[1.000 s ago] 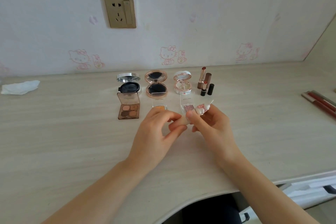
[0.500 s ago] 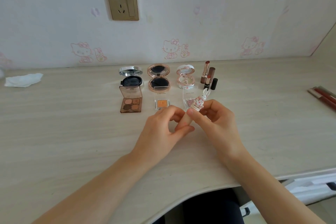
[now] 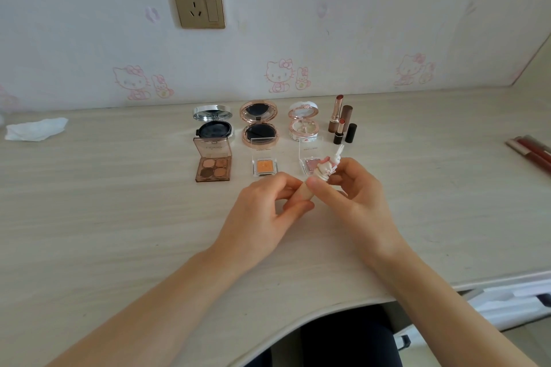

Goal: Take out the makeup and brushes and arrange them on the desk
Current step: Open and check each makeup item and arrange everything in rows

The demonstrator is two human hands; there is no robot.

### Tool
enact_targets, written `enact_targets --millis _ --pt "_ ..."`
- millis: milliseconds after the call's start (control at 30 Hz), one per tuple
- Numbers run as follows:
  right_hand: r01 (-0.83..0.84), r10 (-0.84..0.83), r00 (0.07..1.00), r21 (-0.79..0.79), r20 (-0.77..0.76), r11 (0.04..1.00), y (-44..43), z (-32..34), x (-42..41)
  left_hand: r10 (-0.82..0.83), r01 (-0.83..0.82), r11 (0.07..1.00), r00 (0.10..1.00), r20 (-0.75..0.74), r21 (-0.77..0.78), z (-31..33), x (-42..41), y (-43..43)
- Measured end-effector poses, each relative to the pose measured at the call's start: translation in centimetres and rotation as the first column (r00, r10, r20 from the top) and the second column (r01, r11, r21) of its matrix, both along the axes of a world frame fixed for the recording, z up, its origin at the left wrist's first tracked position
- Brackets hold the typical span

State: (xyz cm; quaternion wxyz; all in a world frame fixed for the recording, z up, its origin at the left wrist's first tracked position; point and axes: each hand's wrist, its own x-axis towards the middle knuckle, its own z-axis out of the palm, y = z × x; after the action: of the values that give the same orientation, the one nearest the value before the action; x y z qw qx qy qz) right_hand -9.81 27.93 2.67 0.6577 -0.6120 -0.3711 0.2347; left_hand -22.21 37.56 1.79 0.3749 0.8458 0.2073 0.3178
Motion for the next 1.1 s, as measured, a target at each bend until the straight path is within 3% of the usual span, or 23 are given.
enact_targets --millis 200,367,900,1100 --pt "-0.010 0.015 0.995 0.055 -0.095 0.998 -0.11 -0.03 0.12 0.022 -0.022 0.999 1.000 0.004 0.025 0.07 -0.04 0.14" --pt "0.009 -0.009 0.999 0.005 -0.031 1.000 0.13 0.00 -0.04 0.017 -0.017 0.999 1.000 -0.001 0.029 0.01 -0.09 0.04" --pt "-0.041 0.042 0.997 0.019 -0.070 0.999 -0.16 -0.03 -0.06 -0.005 0.006 0.999 1.000 -0.020 0.046 -0.55 -0.13 0.39" --pt "0.036 -0.036 0.999 -0.014 -0.025 0.999 0.09 -0.02 -0.09 -0.020 0.021 0.998 1.000 -0.018 0.056 -0.70 -0.07 0.37"
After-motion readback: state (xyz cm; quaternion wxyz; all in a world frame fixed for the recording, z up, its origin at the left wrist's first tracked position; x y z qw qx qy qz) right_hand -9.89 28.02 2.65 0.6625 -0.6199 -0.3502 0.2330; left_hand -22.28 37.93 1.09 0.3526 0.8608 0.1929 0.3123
